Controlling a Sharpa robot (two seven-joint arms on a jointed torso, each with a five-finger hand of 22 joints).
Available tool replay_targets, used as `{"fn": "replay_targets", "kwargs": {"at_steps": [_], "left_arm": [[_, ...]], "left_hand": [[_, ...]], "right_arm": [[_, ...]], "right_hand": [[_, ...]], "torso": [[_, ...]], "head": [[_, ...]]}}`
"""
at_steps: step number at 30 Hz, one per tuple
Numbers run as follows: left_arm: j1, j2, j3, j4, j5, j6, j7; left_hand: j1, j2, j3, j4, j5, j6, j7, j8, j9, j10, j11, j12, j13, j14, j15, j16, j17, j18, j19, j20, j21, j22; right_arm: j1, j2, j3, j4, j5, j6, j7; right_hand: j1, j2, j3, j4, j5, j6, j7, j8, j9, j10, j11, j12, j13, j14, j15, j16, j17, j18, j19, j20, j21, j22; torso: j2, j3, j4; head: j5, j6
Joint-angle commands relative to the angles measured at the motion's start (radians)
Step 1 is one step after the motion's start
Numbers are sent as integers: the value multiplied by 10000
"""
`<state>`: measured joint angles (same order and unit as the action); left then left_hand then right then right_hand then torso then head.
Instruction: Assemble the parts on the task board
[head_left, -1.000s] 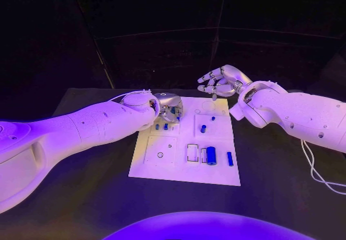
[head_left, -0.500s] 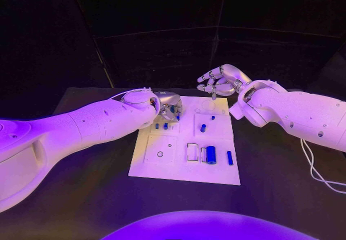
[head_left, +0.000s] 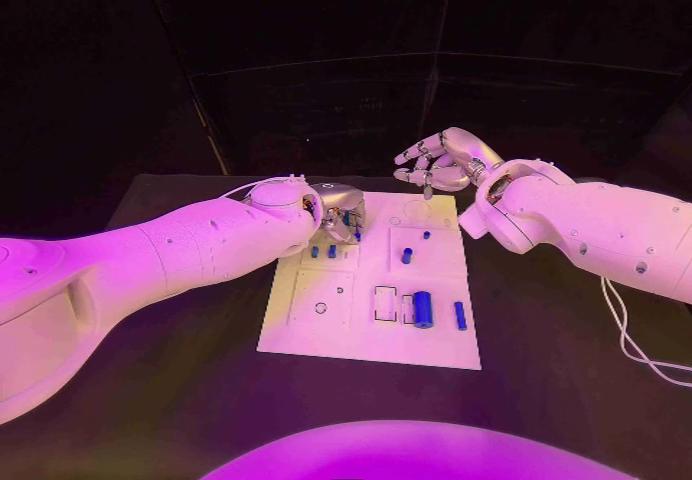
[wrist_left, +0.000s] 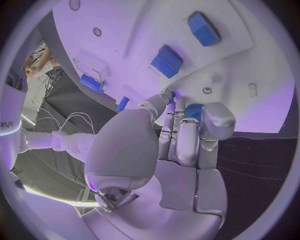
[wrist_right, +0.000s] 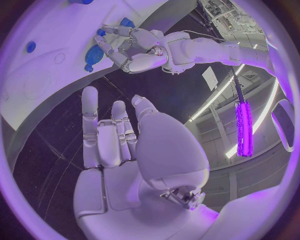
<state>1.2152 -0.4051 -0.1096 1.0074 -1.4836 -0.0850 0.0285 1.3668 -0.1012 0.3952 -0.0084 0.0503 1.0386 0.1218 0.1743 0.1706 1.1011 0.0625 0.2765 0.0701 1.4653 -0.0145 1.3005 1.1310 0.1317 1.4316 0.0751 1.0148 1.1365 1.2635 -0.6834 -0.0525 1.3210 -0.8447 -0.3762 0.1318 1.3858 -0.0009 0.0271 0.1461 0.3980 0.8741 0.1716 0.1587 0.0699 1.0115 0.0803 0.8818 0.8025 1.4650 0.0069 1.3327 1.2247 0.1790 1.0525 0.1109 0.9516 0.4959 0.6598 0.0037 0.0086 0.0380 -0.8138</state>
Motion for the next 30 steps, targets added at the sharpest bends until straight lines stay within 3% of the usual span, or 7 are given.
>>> {"fn": "replay_targets", "kwargs": {"at_steps": [1, 17, 20, 23, 24, 30], "left_arm": [[-35, 0, -23, -13, -80, 121, 26], [-35, -281, 2, 348, 68, -1151, 370], [-30, -396, 114, 531, 137, -1273, 389], [-21, -521, 279, 726, 191, -1312, 372], [-15, -595, 383, 834, 252, -1302, 348], [14, -887, 612, 1151, 500, -1130, 229]], "left_hand": [[-15, 86, 92, 27, -29, 105, 4, -23, -18, 93, 5, -69, -10, 273, -78, 21, -22, -212, 69, 12, 69, 41], [17, 60, 316, 22, -28, 211, 103, -152, -104, 283, 48, -351, -37, 271, -53, 3, -139, -356, 242, 9, 790, 629], [18, 47, 357, 20, -28, 237, 118, -173, -118, 321, 56, -401, -36, 268, -47, -5, -169, -368, 259, 13, 860, 688], [18, 45, 369, 21, -28, 246, 123, -178, -122, 333, 57, -415, -35, 266, -45, -10, -183, -371, 262, 14, 875, 701], [14, 41, 378, 23, -28, 254, 127, -183, -126, 345, 59, -426, -34, 264, -44, -16, -197, -372, 263, 15, 881, 708], [8, 33, 405, 27, -28, 277, 137, -197, -136, 379, 63, -460, -32, 263, -40, -17, -212, -376, 266, 17, 907, 731]], "right_arm": [[20, 8, 6, 17, 22, 18, 57], [20, -4, 6, 16, 22, 6, 64], [20, -8, 6, 12, 22, 4, 64], [19, -11, 6, 4, 22, 5, 64], [19, -15, 6, -1, 22, 5, 64], [19, -32, 6, -9, 23, 8, 61]], "right_hand": [[34, -84, 57, -14, 54, 25, -18, 61, 3, 79, -4, 101, 38, 62, -45, -67, -13, 61, 2, -10, -66, -14], [22, -88, 64, -7, 58, 39, -21, 71, 5, 113, -7, 137, 62, 63, -47, -72, -17, 62, 8, -12, -72, -18], [22, -88, 64, -7, 58, 39, -21, 71, 5, 113, -7, 137, 62, 63, -47, -72, -17, 62, 8, -12, -72, -18], [22, -88, 64, -7, 58, 39, -21, 71, 5, 113, -7, 137, 62, 63, -47, -72, -17, 62, 8, -12, -72, -18], [22, -88, 64, -7, 58, 39, -21, 71, 5, 113, -7, 137, 62, 63, -47, -72, -17, 62, 8, -12, -72, -18], [22, -88, 64, -7, 58, 39, -21, 71, 5, 113, -7, 137, 62, 63, -47, -72, -17, 62, 8, -12, -72, -18]], "torso": [[3, -1, 2], [-2, -1, 18], [-4, 7, 18], [-4, 5, 15], [-4, 3, 16], [-6, 8, 20]], "head": [[8, 9], [-17, 95], [1, 90], [12, 108], [14, 112], [39, 132]]}}
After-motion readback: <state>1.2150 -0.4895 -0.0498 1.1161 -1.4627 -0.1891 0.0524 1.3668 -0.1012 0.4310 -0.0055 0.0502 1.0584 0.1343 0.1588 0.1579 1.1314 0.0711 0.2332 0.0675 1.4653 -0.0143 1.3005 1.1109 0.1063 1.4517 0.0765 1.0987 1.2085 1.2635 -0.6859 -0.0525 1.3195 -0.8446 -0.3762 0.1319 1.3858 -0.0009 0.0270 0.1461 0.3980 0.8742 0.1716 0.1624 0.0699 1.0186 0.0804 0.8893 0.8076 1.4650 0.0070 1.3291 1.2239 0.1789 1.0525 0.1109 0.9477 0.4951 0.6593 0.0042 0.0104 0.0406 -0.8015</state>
